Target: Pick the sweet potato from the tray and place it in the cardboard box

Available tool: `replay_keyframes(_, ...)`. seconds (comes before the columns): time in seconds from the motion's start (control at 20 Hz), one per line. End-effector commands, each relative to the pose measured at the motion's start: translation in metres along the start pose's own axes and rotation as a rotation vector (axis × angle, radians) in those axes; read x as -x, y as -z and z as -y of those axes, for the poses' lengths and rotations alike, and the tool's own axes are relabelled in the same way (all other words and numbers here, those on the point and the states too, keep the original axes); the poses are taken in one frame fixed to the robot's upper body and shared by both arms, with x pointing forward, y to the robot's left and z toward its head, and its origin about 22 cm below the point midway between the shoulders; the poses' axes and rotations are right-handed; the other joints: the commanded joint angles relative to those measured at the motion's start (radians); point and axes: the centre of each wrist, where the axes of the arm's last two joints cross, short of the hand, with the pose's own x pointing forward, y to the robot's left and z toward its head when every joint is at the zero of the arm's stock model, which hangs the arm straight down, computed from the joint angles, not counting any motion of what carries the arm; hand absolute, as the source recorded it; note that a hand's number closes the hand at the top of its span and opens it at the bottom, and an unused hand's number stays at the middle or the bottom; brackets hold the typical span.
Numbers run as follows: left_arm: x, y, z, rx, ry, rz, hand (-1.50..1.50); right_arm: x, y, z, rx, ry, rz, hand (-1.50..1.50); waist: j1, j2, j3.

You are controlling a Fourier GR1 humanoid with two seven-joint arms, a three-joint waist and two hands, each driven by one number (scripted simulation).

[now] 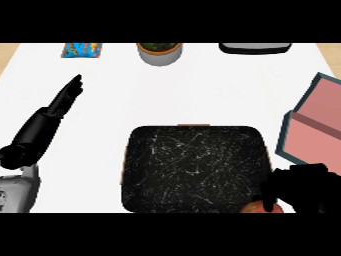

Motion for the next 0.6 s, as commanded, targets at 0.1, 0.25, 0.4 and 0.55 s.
replay_keyframes(0.1,0.007,0.005,-0.006,0.019,0.001,0.018,0.00,0.046,0.024,0.040,0.142,0.069,-0.215,1.50,0.018,0.007,0.000)
replay_keyframes(0.25,0.013,-0.006,-0.003,0.030,-0.002,0.003,0.00,0.059,0.032,0.052,0.182,0.075,-0.281,1.50,0.017,0.002,0.000)
replay_keyframes(0.4,-0.013,-0.004,0.025,0.024,-0.003,0.020,0.00,0.112,0.047,0.082,0.196,0.062,-0.347,1.50,0.030,0.001,0.001)
replay_keyframes(0.55,0.008,0.011,-0.003,0.013,0.008,-0.001,0.00,0.137,0.054,0.090,0.126,-0.081,-0.338,1.50,0.017,0.004,0.000)
